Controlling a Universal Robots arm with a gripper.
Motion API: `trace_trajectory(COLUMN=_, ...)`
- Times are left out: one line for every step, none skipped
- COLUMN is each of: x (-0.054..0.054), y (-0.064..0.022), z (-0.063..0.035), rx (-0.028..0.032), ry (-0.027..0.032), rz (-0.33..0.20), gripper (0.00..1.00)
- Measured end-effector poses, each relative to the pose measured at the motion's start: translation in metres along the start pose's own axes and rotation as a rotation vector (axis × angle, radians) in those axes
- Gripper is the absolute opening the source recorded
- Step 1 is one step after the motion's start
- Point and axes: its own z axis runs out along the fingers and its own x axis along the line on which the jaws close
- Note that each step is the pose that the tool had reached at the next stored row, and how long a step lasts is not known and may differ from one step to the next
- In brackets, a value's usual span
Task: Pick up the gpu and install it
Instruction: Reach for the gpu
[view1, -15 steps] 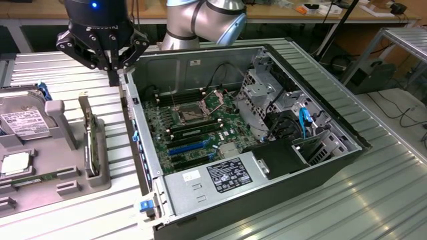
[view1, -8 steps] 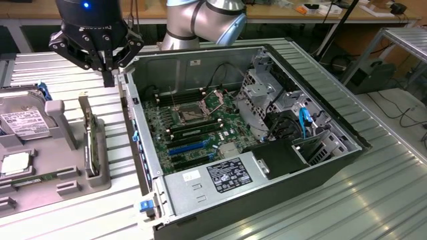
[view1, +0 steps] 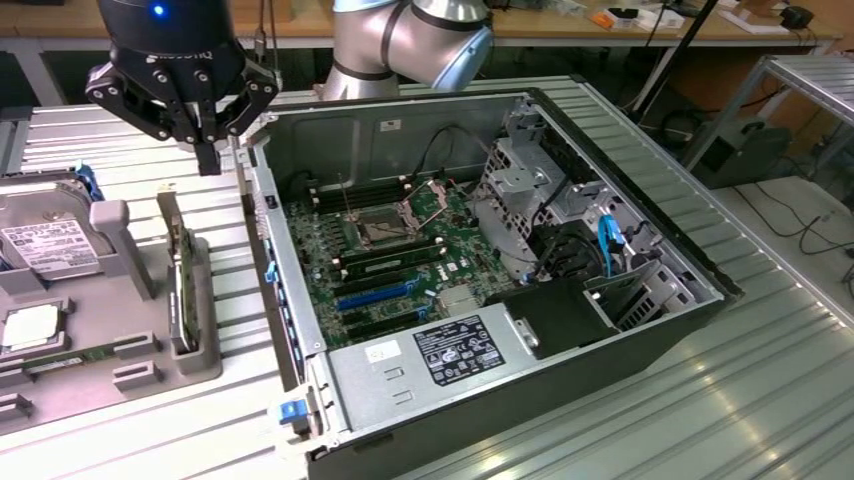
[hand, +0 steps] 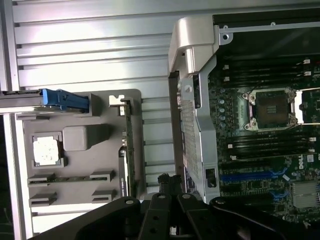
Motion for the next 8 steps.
trace_trajectory(x=0.0011, y=-0.0001, z=0.0, rx=0.0001, ry=0.0002, rz=0.0, gripper=0.11)
trace_trajectory(x=0.0032, y=-0.0002, z=0.0, rx=0.0, ry=0.0003, rz=0.0, gripper=0.11)
trace_trajectory(x=0.0043, y=-0.0003, z=-0.0001, rx=0.0001, ry=0.0004, rz=0.0, gripper=0.11)
trace_trajectory(x=0.0051, y=-0.0004, z=-0.0001, rx=0.0001, ry=0.0005, rz=0.0, gripper=0.11)
trace_trajectory(x=0.0058, y=-0.0004, z=-0.0001, rx=0.0001, ry=0.0006, rz=0.0, gripper=0.11)
trace_trajectory(x=0.007, y=-0.0005, z=-0.0001, rx=0.0001, ry=0.0006, rz=0.0, gripper=0.11)
trace_trajectory(x=0.0076, y=-0.0006, z=-0.0001, rx=0.0001, ry=0.0007, rz=0.0, gripper=0.11)
trace_trajectory(x=0.0087, y=-0.0007, z=-0.0001, rx=0.0001, ry=0.0008, rz=0.0, gripper=0.11)
